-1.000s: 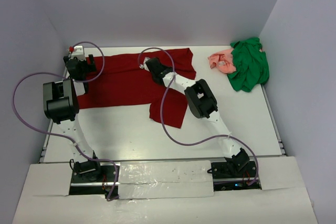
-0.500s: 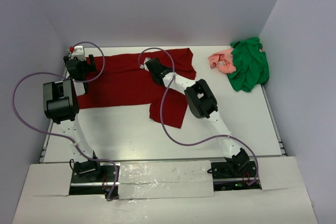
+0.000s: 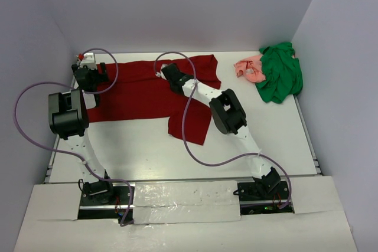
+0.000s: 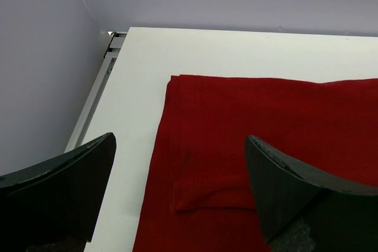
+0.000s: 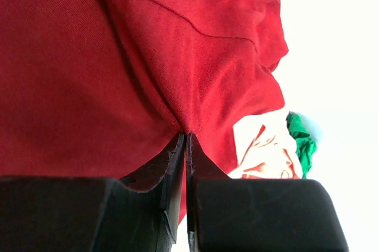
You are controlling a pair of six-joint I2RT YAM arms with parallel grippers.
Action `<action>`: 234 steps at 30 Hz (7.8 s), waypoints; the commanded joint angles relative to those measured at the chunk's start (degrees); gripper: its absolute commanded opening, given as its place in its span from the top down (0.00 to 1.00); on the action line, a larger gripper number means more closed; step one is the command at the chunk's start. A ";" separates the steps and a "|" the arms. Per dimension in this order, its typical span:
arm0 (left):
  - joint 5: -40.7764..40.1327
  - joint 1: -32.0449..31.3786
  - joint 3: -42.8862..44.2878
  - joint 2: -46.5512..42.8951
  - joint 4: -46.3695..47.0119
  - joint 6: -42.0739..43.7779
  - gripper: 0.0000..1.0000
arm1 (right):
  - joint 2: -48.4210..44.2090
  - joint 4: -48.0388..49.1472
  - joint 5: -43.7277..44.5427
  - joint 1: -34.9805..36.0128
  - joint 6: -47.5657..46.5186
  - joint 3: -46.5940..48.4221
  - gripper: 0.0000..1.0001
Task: Fold and stack the t-shirts
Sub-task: Fold the flattened tshirt in 1/3 of the way
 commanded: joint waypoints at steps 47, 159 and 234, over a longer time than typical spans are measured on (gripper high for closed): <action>0.61 -0.28 -1.85 -5.24 4.06 1.46 0.01 | -2.75 -9.33 0.34 1.95 6.09 0.43 0.67; 0.96 0.07 -5.01 -6.91 3.80 3.49 0.01 | -6.00 -12.42 -5.30 12.15 13.47 -3.86 0.42; 1.75 -0.02 -4.75 -7.79 1.78 4.10 0.01 | -8.99 -30.69 -47.73 -14.49 42.48 -0.45 0.61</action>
